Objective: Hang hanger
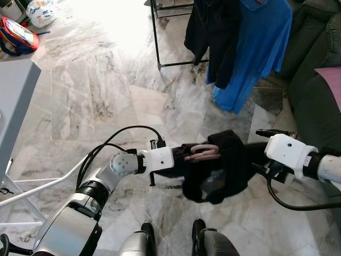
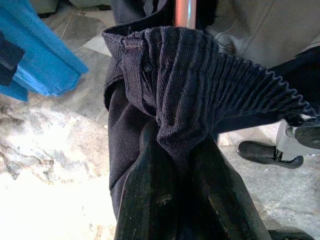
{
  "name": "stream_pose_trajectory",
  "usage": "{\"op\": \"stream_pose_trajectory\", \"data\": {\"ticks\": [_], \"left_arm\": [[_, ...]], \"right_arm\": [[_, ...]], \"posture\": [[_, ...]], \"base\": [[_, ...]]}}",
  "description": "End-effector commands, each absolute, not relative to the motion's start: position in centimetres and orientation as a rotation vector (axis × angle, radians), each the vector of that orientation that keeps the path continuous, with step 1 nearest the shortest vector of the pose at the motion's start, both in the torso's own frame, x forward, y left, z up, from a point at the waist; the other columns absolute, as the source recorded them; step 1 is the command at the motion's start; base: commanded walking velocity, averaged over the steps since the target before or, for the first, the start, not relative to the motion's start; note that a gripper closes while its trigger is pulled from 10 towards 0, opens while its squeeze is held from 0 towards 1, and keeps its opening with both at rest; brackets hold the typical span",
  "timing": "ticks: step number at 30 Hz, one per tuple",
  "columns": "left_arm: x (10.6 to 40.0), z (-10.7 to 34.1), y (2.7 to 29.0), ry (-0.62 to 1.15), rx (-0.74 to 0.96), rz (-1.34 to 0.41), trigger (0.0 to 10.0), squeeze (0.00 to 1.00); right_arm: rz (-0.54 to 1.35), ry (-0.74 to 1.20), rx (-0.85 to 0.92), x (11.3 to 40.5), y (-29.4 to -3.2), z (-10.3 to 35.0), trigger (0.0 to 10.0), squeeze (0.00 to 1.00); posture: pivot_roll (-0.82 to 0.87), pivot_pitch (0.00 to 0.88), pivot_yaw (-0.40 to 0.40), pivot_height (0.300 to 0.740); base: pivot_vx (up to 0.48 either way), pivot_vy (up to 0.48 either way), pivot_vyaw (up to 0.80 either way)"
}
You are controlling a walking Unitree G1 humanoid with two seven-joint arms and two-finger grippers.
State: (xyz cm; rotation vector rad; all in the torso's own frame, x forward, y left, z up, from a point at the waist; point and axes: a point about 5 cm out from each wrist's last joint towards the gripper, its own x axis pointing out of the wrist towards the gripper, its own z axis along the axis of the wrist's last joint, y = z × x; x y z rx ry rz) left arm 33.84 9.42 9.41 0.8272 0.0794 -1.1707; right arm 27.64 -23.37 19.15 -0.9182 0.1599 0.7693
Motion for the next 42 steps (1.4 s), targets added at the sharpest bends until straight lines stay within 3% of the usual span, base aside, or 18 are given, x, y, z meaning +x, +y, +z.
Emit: {"op": "stream_pose_trajectory", "data": {"ticks": [1,6,9,11,13,17,18,19,20,23,25,27,28,32,33,42], "left_arm": [[33.4,9.0,9.5,0.071,0.833,-1.195,10.0,0.00],[33.5,9.6,8.7,0.022,0.823,-1.211,10.0,0.00],[33.5,9.8,8.5,0.010,0.837,-1.217,10.0,0.00],[33.5,9.9,8.4,0.000,0.844,-1.221,10.0,0.00],[33.4,10.0,8.1,-0.025,0.851,-1.241,10.0,0.00],[33.2,10.1,8.0,-0.038,0.849,-1.256,10.0,0.00],[33.2,10.1,8.0,-0.040,0.852,-1.260,10.0,0.00],[33.2,10.1,7.9,-0.042,0.853,-1.262,10.0,0.00],[33.1,10.1,7.9,-0.045,0.854,-1.266,10.0,0.00],[33.0,10.0,7.7,-0.052,0.852,-1.273,10.0,0.00],[32.9,10.0,7.6,-0.061,0.848,-1.282,10.0,0.00],[32.8,10.0,7.5,-0.064,0.848,-1.289,10.0,0.00],[32.8,10.0,7.4,-0.069,0.850,-1.292,10.0,0.00],[32.8,10.0,7.4,-0.069,0.859,-1.289,10.0,0.00],[32.8,9.9,7.4,-0.070,0.869,-1.286,10.0,0.00],[32.6,9.8,7.4,-0.071,0.874,-1.293,10.0,0.00]], "right_arm": [[0.812,0.154,-0.938,27.4,-22.9,19.4,10.0,0.90],[0.844,0.198,-0.919,27.5,-23.1,18.6,10.0,0.88],[0.881,0.242,-0.901,27.4,-23.2,17.7,10.0,0.71],[0.893,0.265,-0.898,27.4,-23.2,17.2,10.0,0.71],[0.921,0.305,-0.894,27.4,-23.3,16.4,10.0,0.61],[0.926,0.309,-0.909,27.8,-23.2,16.0,10.0,0.59],[0.929,0.309,-0.908,28.0,-23.1,15.9,6.8,0.58],[0.932,0.309,-0.908,28.1,-23.0,15.9,6.8,0.58],[0.937,0.311,-0.907,28.4,-22.8,15.7,0.0,0.57],[0.937,0.325,-0.913,28.8,-22.7,15.2,0.0,0.52],[0.937,0.327,-0.922,29.2,-22.6,14.9,0.0,0.36],[0.939,0.329,-0.920,29.2,-22.5,14.7,0.0,0.33],[0.945,0.335,-0.916,29.3,-22.4,14.5,0.0,0.19],[0.953,0.340,-0.908,29.4,-22.3,14.3,0.0,0.14],[0.963,0.350,-0.899,29.4,-22.3,14.1,0.0,0.00],[0.970,0.364,-0.840,29.4,-22.4,13.7,0.0,0.00]], "posture": [[-0.16,0.292,0.095,0.740],[-0.16,0.289,0.093,0.740],[-0.16,0.289,0.093,0.740],[-0.16,0.287,0.093,0.740],[-0.15,0.287,0.094,0.740],[-0.15,0.287,0.094,0.740],[-0.15,0.288,0.094,0.740],[-0.15,0.288,0.094,0.740],[-0.15,0.287,0.094,0.740],[-0.15,0.287,0.094,0.740],[-0.15,0.286,0.092,0.740],[-0.15,0.286,0.092,0.740],[-0.15,0.287,0.092,0.740],[-0.15,0.286,0.092,0.740],[-0.15,0.286,0.092,0.740],[-0.15,0.290,0.090,0.740]], "base": [[0.000,0.000,0.00],[0.000,0.000,0.00],[0.000,0.000,0.00],[0.000,0.000,0.00],[0.000,0.000,0.00],[0.000,0.000,0.00],[0.000,0.000,0.00],[0.000,0.000,0.00],[0.000,0.000,0.00],[0.000,0.000,0.00],[0.000,0.000,0.00],[0.000,0.000,0.00],[0.000,0.000,0.00],[0.000,0.000,0.00],[0.000,0.000,0.00],[0.000,0.000,0.00]]}}
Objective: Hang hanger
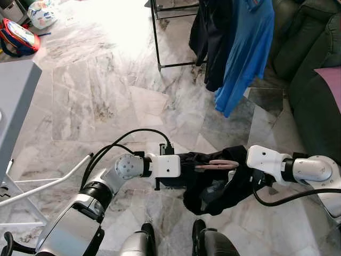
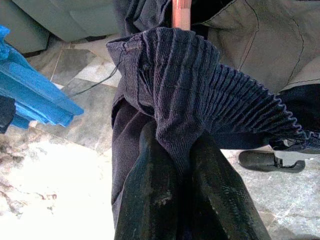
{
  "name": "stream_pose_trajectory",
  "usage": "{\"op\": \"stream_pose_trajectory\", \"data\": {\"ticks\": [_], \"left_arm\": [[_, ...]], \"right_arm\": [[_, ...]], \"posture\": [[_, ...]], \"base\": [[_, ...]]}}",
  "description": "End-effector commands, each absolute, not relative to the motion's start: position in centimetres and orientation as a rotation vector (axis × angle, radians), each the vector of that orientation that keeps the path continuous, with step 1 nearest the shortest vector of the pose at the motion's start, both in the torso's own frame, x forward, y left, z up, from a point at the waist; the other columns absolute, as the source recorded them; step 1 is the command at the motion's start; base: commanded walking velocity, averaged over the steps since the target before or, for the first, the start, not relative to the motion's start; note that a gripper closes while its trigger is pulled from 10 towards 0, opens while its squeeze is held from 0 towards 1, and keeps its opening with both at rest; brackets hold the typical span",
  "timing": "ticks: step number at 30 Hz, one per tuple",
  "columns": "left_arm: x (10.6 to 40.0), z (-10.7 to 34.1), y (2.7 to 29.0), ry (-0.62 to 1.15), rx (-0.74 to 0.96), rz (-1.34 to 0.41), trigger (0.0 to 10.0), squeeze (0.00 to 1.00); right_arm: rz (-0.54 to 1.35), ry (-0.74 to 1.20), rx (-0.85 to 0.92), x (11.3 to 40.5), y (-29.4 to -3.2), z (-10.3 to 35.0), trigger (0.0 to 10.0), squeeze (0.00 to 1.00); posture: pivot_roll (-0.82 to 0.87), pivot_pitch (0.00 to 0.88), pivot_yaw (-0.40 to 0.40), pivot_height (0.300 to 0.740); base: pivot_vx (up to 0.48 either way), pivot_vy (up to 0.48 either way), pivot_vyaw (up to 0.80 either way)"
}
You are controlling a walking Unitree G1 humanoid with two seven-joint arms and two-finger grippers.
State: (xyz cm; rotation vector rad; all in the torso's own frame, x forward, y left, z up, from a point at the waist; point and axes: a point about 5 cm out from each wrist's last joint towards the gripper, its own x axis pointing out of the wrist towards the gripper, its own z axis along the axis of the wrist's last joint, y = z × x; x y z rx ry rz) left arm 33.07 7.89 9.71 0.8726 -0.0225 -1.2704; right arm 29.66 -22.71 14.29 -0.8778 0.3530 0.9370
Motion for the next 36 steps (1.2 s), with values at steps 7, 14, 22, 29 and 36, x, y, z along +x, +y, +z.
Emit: {"op": "stream_pose_trajectory", "data": {"ticks": [7,14,22,29,36], "left_arm": [[32.6,9.7,7.3,-0.078,0.876,-1.291,10.0,0.00],[32.7,9.7,7.4,-0.084,0.881,-1.272,10.0,0.00],[33.3,10.6,7.5,-0.159,0.891,-1.168,10.0,0.00],[33.6,10.9,7.5,-0.180,0.913,-1.132,10.0,0.00],[33.9,11.1,7.5,-0.204,0.921,-1.085,10.0,0.00]], "right_arm": [[0.973,0.365,-0.785,29.2,-22.4,13.4,0.0,0.00],[0.991,0.371,-0.750,28.9,-22.2,13.2,0.0,0.00],[1.024,0.314,-0.673,28.5,-20.9,14.0,0.0,0.00],[1.042,0.326,-0.668,28.1,-20.5,13.6,0.0,0.00],[1.045,0.333,-0.645,27.6,-20.1,13.3,0.0,0.00]], "posture": [[-0.15,0.290,0.090,0.740],[-0.16,0.291,0.089,0.740],[-0.16,0.289,0.087,0.740],[-0.16,0.290,0.087,0.740],[-0.16,0.286,0.087,0.740]], "base": [[0.000,0.000,0.00],[0.000,0.000,0.00],[0.000,0.000,0.00],[0.000,0.000,0.00],[0.000,0.000,0.00]]}}
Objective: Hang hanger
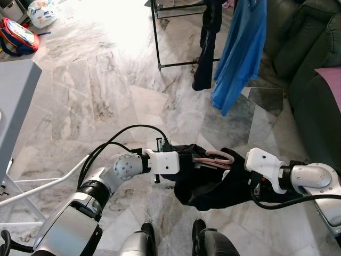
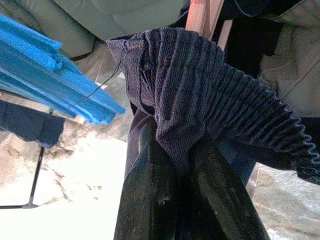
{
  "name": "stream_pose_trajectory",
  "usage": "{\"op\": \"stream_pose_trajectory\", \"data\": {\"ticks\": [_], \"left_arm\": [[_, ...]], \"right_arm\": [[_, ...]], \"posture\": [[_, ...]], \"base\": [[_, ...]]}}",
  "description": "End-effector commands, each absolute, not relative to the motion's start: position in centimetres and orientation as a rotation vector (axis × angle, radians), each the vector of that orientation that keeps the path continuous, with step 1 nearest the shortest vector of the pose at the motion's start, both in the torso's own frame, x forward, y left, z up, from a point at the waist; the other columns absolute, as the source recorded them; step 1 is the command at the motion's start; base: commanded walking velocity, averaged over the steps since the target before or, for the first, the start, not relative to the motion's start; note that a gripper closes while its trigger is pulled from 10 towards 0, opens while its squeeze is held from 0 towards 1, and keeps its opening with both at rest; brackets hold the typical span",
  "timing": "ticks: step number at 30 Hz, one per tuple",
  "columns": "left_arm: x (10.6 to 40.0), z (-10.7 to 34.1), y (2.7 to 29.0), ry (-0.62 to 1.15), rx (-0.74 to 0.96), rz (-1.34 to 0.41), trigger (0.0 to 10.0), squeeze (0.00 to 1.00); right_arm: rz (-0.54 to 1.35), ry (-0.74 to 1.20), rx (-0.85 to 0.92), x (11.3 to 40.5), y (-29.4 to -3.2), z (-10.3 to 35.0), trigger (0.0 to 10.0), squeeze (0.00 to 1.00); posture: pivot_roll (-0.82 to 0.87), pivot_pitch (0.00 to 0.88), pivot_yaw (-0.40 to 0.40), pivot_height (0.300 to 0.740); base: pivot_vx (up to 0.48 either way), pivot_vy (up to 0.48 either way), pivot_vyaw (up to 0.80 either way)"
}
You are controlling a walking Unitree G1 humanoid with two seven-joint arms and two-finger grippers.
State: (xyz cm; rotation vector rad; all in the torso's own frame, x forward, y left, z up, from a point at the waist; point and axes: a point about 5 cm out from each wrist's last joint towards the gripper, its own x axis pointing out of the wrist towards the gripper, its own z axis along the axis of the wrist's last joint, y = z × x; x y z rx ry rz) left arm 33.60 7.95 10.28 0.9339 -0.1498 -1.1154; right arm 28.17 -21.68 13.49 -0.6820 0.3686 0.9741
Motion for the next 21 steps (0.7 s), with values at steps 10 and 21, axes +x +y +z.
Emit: {"op": "stream_pose_trajectory", "data": {"ticks": [10,21], "left_arm": [[34.3,11.4,7.8,-0.215,0.856,-1.000,10.0,1.00],[34.7,12.6,8.3,-0.315,0.846,-0.910,10.0,1.00]], "right_arm": [[1.048,0.310,-0.596,27.1,-18.5,12.3,0.0,0.00],[1.036,0.308,-0.593,27.0,-18.2,12.0,0.0,0.00]], "posture": [[-0.16,0.288,0.088,0.740],[-0.16,0.289,0.087,0.740]], "base": [[0.000,0.000,0.00],[0.000,0.000,0.00]]}}
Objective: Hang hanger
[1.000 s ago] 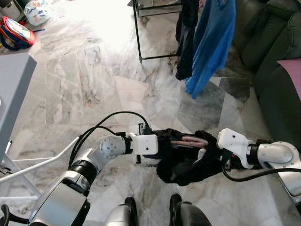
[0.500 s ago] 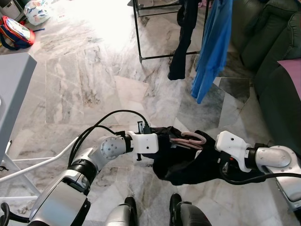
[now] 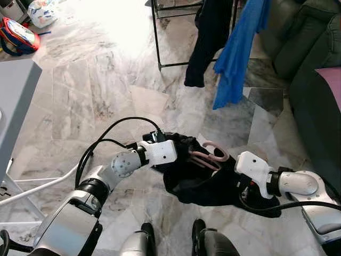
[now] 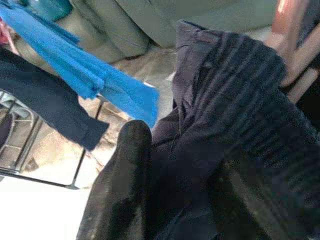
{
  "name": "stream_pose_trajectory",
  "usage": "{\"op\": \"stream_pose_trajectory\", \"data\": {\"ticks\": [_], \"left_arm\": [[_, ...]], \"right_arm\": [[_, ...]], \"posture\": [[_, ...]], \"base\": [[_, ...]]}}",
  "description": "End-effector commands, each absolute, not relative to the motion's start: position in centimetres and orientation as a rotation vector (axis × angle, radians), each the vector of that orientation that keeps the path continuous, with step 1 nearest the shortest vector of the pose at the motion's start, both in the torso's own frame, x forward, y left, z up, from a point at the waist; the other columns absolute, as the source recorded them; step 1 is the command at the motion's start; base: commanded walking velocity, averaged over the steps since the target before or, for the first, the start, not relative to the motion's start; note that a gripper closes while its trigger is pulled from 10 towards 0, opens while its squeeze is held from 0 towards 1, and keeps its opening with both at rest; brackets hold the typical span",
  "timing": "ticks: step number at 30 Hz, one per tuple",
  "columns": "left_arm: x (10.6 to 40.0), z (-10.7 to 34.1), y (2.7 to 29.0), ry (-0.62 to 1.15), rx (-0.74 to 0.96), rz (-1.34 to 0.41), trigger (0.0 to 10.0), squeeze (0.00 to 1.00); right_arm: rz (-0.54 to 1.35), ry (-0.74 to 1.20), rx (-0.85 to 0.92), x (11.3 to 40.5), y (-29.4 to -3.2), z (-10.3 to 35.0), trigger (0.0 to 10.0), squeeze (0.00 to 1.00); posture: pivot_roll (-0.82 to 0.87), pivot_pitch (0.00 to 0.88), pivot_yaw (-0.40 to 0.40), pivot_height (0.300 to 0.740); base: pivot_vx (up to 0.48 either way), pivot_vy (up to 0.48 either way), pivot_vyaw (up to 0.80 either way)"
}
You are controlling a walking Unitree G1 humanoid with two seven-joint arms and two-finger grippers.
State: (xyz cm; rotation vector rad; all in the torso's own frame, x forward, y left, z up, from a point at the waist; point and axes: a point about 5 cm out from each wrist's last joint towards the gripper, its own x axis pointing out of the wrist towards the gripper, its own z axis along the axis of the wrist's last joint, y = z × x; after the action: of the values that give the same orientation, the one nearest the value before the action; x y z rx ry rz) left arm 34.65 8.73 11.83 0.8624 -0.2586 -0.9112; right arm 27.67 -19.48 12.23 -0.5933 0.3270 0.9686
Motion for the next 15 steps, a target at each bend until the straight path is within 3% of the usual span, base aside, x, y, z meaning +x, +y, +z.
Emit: {"op": "stream_pose_trajectory", "data": {"ticks": [1,11,15], "left_arm": [[34.46,12.46,8.27,-0.327,0.873,-0.934,10.0,1.00],[34.63,13.06,8.86,-0.385,0.910,-0.892,10.0,1.00],[33.74,12.37,9.05,-0.360,0.870,-1.018,10.0,1.00]], "right_arm": [[1.036,0.310,-0.595,27.01,-18.16,11.98,0.0,0.00],[1.002,0.307,-0.611,27.23,-18.37,11.92,0.0,0.00],[0.946,0.308,-0.613,27.29,-18.80,11.40,0.0,0.00]], "posture": [[-0.16,0.290,0.087,0.740],[-0.16,0.289,0.087,0.740],[-0.16,0.289,0.088,0.740]], "base": [[0.000,0.000,0.00],[0.000,0.000,0.00],[0.000,0.000,0.00]]}}
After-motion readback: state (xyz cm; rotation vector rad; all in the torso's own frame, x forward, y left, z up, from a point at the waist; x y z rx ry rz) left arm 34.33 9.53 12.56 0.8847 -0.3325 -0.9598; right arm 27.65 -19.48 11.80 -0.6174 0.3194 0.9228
